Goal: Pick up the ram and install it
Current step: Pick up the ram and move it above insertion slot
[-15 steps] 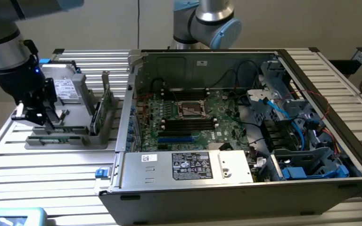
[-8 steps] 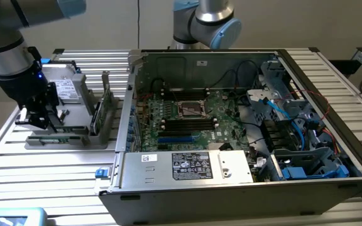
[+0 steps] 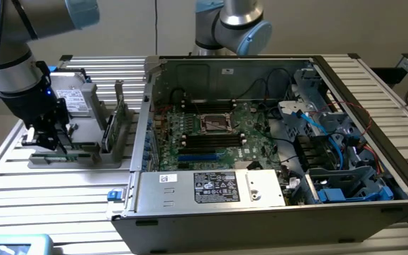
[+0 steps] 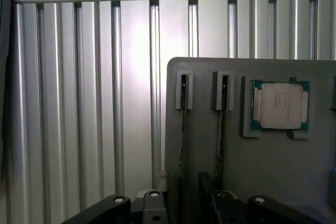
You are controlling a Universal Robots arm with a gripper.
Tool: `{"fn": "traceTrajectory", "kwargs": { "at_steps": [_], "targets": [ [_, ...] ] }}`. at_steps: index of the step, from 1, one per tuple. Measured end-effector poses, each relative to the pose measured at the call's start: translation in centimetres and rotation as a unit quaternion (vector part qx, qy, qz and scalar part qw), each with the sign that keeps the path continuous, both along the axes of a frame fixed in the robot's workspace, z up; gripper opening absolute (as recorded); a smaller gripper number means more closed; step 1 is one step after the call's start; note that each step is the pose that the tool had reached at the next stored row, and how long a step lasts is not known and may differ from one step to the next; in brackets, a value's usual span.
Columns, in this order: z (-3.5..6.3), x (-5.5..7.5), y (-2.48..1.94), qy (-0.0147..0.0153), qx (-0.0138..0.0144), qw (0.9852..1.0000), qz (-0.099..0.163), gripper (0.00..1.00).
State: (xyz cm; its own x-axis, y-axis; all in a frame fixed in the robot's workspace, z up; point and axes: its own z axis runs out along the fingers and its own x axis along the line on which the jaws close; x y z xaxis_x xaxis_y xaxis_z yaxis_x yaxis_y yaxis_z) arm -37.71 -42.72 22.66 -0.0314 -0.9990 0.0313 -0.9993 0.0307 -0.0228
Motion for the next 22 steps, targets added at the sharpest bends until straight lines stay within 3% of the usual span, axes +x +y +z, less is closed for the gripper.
{"fn": "traceTrajectory", "kwargs": {
  "at_steps": [9,13,22],
  "targets": [
    [-1.57,0.0,0.0,0.0005,0.0,1.0,0.0,0.36],
    [-1.76,0.0,0.01,0.0037,-0.0001,1.0,0.0,0.36],
    [-2.41,-0.1,0.33,0.0039,-0.0001,1.0,0.0,0.36]
  ]
}}
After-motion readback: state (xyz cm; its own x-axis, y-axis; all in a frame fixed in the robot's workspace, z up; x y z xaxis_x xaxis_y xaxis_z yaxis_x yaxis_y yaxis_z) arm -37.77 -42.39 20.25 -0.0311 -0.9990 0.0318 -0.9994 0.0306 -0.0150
